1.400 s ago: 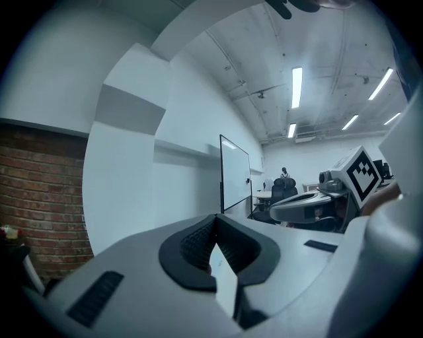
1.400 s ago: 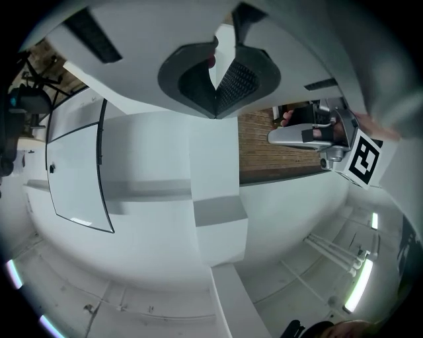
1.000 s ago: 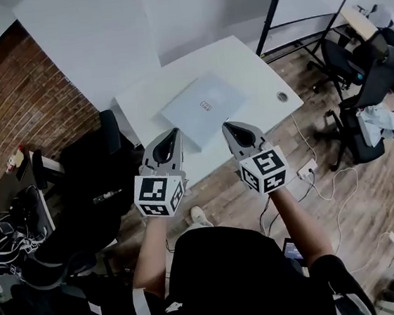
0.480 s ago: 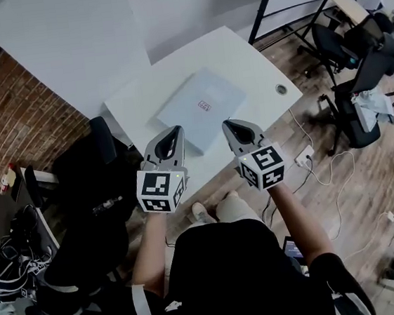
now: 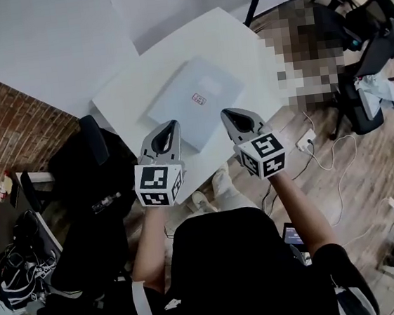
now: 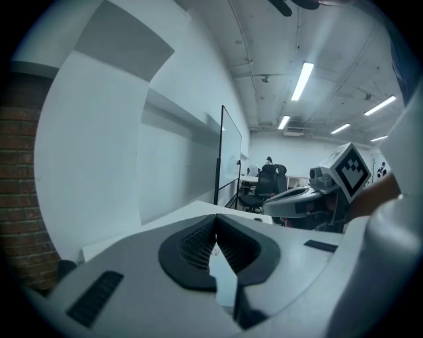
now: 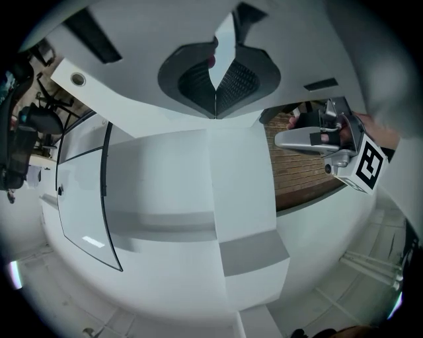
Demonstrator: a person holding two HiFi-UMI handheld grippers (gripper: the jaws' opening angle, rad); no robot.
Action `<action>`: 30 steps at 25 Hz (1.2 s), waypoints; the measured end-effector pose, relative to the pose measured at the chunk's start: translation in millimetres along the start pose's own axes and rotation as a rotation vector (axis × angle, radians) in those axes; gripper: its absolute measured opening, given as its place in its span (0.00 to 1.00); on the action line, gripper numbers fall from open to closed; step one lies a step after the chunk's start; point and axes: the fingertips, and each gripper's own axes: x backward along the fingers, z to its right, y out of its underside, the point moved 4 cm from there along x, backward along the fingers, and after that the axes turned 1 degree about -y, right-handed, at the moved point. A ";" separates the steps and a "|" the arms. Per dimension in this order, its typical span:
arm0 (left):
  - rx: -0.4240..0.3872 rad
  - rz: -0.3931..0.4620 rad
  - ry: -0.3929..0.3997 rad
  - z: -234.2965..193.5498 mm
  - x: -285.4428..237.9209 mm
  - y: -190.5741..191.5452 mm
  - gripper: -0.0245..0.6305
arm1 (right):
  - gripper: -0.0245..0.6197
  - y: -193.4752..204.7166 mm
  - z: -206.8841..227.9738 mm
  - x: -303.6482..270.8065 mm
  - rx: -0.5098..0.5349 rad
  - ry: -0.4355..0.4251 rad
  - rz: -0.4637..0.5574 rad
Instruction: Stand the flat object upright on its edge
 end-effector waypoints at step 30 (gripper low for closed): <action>-0.139 -0.603 0.175 -27.0 -150.6 144.6 0.54 | 0.10 101.5 117.7 -67.9 -0.215 0.013 -0.181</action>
